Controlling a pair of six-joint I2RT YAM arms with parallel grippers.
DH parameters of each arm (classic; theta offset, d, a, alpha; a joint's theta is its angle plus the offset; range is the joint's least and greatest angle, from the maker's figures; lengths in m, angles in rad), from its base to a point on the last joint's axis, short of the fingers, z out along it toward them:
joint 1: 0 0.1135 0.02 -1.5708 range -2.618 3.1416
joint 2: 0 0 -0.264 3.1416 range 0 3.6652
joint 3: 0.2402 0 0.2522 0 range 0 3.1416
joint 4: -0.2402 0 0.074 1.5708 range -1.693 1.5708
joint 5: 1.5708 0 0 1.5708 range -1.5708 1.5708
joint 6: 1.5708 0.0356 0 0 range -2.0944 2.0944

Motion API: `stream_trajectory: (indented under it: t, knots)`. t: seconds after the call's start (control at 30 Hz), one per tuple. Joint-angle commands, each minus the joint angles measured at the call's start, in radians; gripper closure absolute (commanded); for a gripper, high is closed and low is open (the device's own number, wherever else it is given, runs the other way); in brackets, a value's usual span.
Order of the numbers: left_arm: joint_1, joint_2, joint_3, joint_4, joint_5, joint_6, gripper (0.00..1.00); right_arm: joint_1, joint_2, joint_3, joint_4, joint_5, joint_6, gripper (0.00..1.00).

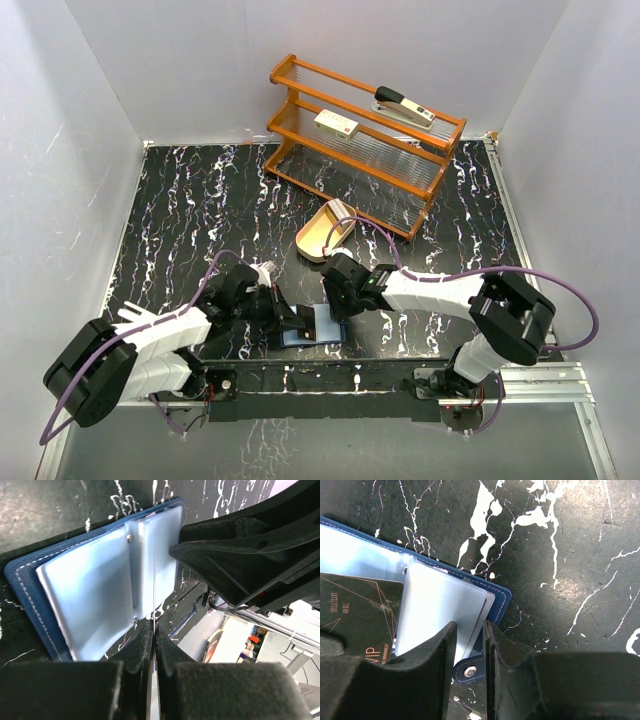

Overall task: Put the credit cards into the card holder
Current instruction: Insert the credit card into the card holder.

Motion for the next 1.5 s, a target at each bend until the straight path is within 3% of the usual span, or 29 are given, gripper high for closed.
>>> stream_trajectory:
  t: [0.0,0.57,1.47]
  knots:
    - [0.006,-0.011,0.045,-0.022,0.036,0.015,1.00,0.005,0.004,0.005,0.001,0.048,-0.002,0.75]
    - [0.006,0.153,0.008,0.067,0.045,0.032,1.00,0.007,-0.007,-0.001,0.003,0.053,0.001,0.75]
    - [0.005,0.148,0.013,0.037,-0.099,0.023,1.00,0.010,-0.065,-0.108,0.072,0.041,0.116,0.76]
